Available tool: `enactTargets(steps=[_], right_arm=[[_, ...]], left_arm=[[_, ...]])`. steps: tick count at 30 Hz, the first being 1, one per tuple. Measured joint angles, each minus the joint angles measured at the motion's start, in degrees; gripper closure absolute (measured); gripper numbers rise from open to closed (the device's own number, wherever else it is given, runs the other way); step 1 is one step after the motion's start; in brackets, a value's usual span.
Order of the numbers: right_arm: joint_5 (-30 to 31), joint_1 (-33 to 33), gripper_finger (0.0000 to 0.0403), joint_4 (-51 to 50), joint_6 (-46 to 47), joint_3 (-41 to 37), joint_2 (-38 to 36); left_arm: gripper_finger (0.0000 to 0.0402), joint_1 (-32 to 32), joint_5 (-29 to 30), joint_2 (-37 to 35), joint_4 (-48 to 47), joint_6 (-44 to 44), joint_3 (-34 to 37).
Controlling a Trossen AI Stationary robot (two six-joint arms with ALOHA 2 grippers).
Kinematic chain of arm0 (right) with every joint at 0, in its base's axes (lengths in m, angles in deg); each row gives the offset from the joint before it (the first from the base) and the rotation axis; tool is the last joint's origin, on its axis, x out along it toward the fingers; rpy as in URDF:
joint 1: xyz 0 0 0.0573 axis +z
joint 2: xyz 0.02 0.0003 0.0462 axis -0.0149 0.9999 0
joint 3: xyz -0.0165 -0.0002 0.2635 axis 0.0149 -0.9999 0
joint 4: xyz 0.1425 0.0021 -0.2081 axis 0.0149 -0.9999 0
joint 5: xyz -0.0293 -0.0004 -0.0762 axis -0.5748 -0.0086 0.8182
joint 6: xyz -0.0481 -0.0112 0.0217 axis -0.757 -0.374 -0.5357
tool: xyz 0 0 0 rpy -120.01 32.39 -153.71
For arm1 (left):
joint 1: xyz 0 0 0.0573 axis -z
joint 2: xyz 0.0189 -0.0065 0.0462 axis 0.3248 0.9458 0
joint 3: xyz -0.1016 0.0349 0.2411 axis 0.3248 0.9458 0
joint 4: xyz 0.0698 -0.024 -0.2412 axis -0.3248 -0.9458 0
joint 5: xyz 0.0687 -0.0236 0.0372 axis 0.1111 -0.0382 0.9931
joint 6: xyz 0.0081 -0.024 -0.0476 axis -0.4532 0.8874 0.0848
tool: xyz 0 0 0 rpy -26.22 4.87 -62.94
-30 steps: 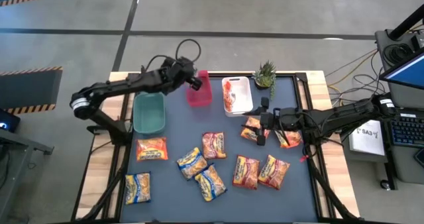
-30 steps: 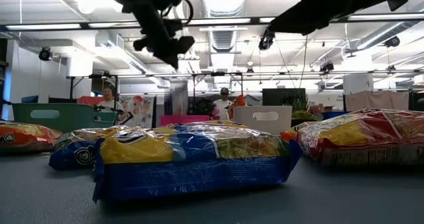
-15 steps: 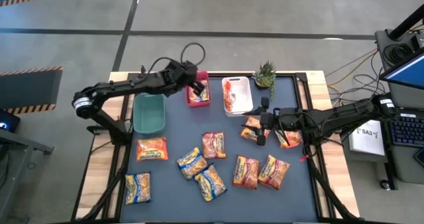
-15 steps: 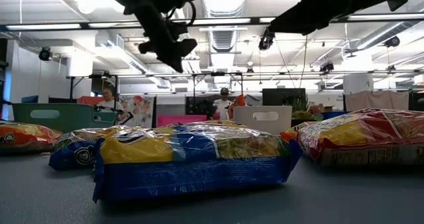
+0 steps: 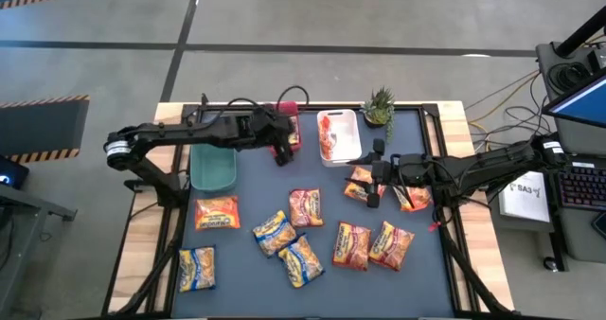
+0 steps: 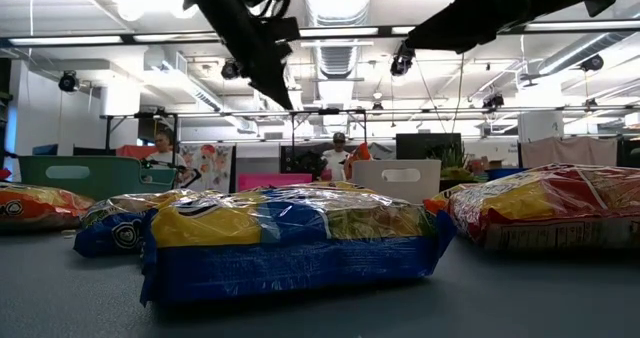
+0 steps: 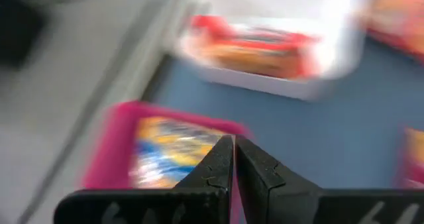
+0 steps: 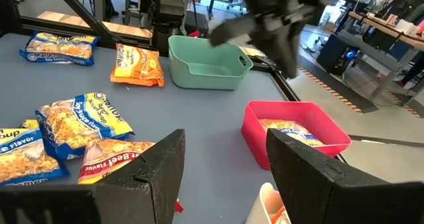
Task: Sort Maruchan noodles
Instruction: Put the red noodle pack into the green bin
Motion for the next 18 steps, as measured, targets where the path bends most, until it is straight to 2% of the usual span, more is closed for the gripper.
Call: enactTargets(steps=[2, 4, 6, 8, 10, 12, 15, 18], right_arm=[[0.0, 0.0, 0.0202, 0.0, 0.23, 0.0, 0.0], [0.0, 0.0, 0.0202, 0.0, 0.26, 0.0, 0.0], [0.0, 0.0, 0.0202, 0.0, 0.31, 0.0, 0.01], [0.0, 0.0, 0.0202, 0.0, 0.41, 0.0, 0.0], [0.0, 0.0, 0.0202, 0.0, 1.25, 0.0, 0.04], [-0.02, 0.0, 0.0202, -0.06, 1.82, 0.0, 0.07], [-0.02, 0.0, 0.0202, -0.13, 2.74, -0.3, 0.07], [-0.03, 0.0, 0.0202, -0.96, 2.77, -0.42, 0.11]], left_arm=[[0.0401, -0.36, -9.14, 0.0, -0.26, -3.9, 0.0], [0.0401, -0.78, -13.0, 0.0, -0.51, -8.24, 0.0], [0.0401, -1.48, -10.51, 0.02, -0.4, -11.56, 0.0], [0.0401, -2.51, -5.07, 0.02, 0.88, -13.43, 0.0], [0.0395, -4.1, -3.57, 0.23, 2.02, -15.76, 0.0], [0.0382, -6.41, -5.88, 0.38, 1.83, -17.01, 0.0], [0.0352, -10.81, -12.85, 1.39, 2.03, -17.02, 0.0], [0.0315, -13.78, -14.89, 3.09, 2.19, -16.44, 0.0]])
